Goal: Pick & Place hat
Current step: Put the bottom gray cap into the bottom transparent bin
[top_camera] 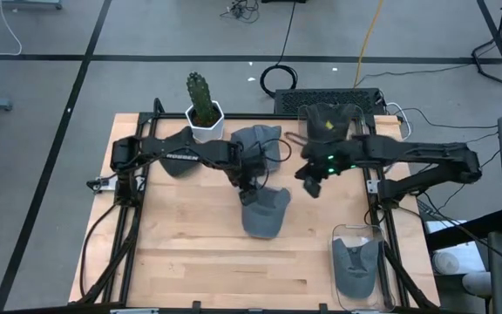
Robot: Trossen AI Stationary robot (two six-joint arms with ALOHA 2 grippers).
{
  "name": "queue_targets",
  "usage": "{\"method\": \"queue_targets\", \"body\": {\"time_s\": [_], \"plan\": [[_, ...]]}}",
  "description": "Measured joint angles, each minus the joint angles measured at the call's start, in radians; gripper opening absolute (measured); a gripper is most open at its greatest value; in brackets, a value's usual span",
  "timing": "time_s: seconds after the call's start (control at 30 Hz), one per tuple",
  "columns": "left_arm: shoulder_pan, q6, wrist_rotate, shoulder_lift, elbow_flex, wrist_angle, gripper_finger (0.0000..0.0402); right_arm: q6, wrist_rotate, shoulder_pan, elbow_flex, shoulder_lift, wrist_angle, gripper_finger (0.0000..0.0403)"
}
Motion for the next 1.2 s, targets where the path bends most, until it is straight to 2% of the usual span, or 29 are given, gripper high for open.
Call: {"method": "queue_targets", "body": {"time_s": [0.07, 0.13, 0.2, 0.27, 0.37, 0.5, 0.6, 0.73, 0.9, 1.03, 1.2], "plan": [[0.019, -0.023, -0.034, 0.000, 0.000, 0.001, 0.0220, 0.026, 0.045, -0.019, -0.048, 0.044, 0.066, 0.0054], [0.040, -0.088, -0.043, 0.000, 0.000, 0.015, 0.0211, 0.123, 0.044, -0.047, -0.103, 0.084, 0.152, 0.0060], [0.054, -0.171, -0.046, 0.000, 0.000, 0.053, 0.0201, 0.231, -0.009, -0.062, -0.159, 0.122, 0.240, 0.0063], [0.058, -0.231, -0.042, 0.000, 0.000, 0.088, 0.0190, 0.266, -0.080, -0.064, -0.222, 0.149, 0.349, 0.0063], [0.052, -0.262, -0.026, 0.000, 0.000, 0.136, 0.0174, 0.306, -0.116, -0.042, -0.306, 0.182, 0.534, 0.0057], [0.034, -0.243, -0.063, 0.000, -0.006, 0.141, 0.0153, 0.322, -0.078, -0.012, -0.377, 0.207, 0.691, 0.0045], [0.026, -0.230, -0.086, 0.000, -0.027, 0.147, 0.0139, 0.305, -0.025, -0.001, -0.391, 0.235, 0.741, 0.0036], [0.023, -0.234, -0.080, 0.000, -0.072, 0.181, 0.0125, 0.229, -0.037, 0.010, -0.390, 0.283, 0.791, 0.0024], [0.018, -0.270, -0.015, 0.000, -0.120, 0.262, 0.0118, 0.201, -0.058, 0.023, -0.390, 0.329, 0.785, 0.0008], [0.007, -0.290, -0.019, 0.000, -0.136, 0.338, 0.0117, 0.166, -0.056, 0.027, -0.391, 0.344, 0.816, 0.0001], [-0.008, -0.271, -0.044, 0.007, -0.135, 0.349, 0.0117, 0.082, -0.051, 0.031, -0.391, 0.343, 0.811, 0.0001]]}}
